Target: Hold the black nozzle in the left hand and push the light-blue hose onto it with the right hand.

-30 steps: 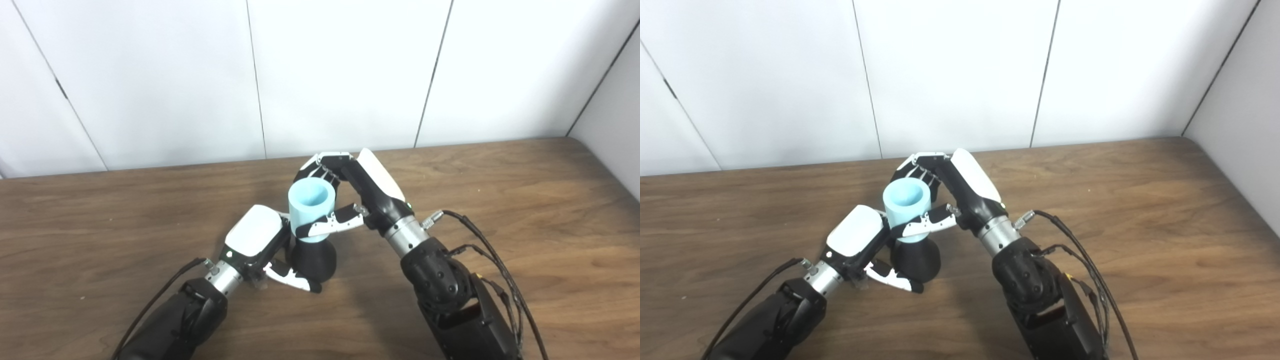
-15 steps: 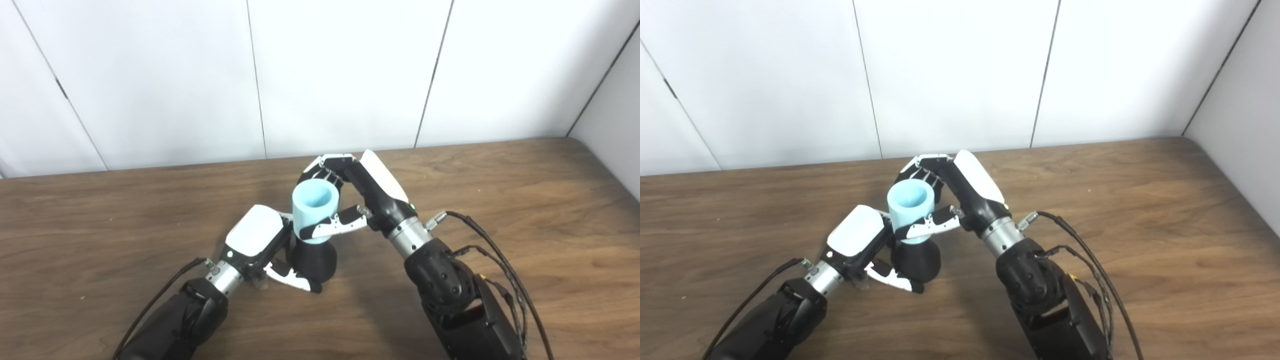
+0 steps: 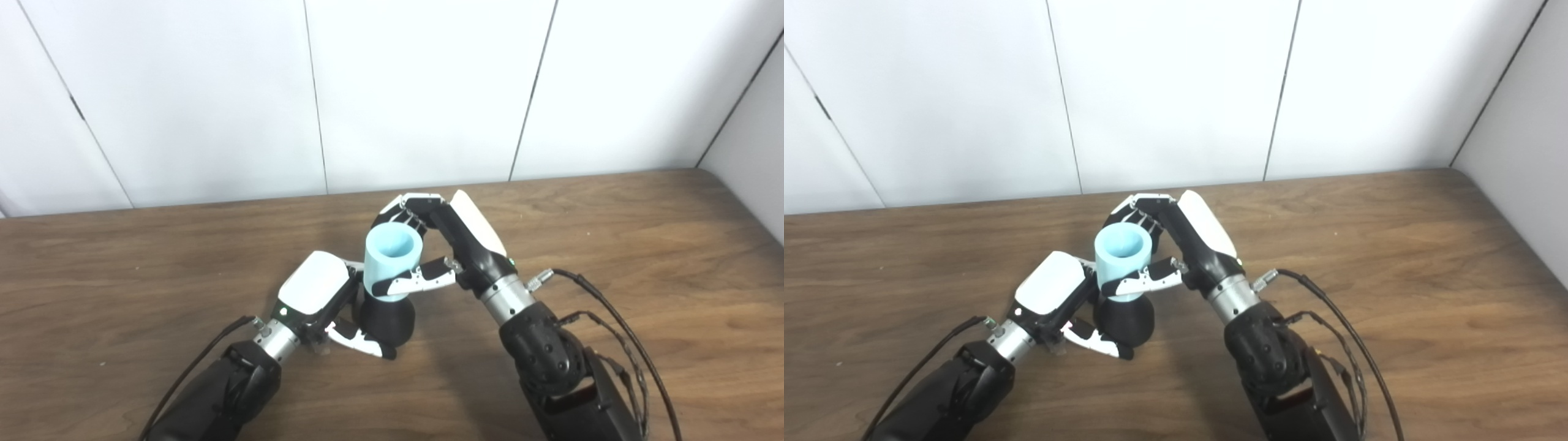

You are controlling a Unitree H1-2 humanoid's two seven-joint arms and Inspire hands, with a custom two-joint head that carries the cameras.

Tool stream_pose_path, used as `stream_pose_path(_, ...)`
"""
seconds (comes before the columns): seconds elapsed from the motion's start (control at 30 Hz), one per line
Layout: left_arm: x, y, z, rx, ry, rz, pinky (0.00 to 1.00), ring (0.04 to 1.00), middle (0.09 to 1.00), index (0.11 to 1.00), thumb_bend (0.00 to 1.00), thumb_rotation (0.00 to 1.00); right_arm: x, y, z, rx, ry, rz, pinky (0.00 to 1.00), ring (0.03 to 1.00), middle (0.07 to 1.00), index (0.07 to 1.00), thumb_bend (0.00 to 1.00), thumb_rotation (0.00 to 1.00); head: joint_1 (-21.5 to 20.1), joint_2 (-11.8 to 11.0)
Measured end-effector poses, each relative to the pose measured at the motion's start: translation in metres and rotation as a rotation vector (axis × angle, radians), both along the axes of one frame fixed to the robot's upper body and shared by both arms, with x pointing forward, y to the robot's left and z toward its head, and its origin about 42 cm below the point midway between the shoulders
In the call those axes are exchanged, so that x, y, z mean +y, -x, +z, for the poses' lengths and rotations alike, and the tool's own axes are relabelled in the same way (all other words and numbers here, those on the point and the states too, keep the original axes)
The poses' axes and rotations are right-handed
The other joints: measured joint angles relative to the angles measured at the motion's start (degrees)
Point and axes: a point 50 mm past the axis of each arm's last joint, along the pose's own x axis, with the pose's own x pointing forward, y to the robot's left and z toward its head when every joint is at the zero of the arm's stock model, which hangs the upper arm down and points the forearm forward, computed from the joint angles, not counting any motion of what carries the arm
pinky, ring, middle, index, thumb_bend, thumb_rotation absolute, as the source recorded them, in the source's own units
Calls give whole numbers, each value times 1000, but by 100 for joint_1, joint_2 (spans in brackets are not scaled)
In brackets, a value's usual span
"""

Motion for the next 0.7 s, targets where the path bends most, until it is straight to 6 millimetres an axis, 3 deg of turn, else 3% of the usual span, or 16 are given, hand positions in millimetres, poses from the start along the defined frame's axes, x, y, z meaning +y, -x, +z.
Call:
stream_pose_path(0.33,0,0,0,-2,-1,-1,319,399,465,533,500,0,3,1,-7,4,-49,-22,284,382,459,542,512,0,9,-26)
stream_pose_path(0.5,0,0,0,-3,-2,-1,320,405,469,529,501,0,4,1,-6,18,-45,-23,330,405,499,526,516,0,0,-35)
stream_pose_path(0.57,0,0,0,-3,-2,-1,328,412,469,513,503,0,4,2,-5,36,-39,-23,376,478,558,497,520,109,-9,-35)
stream_pose_path(0.7,0,0,0,-2,-3,-1,340,416,476,520,502,0,4,2,-3,65,-32,-20,373,475,554,488,519,130,-17,-44)
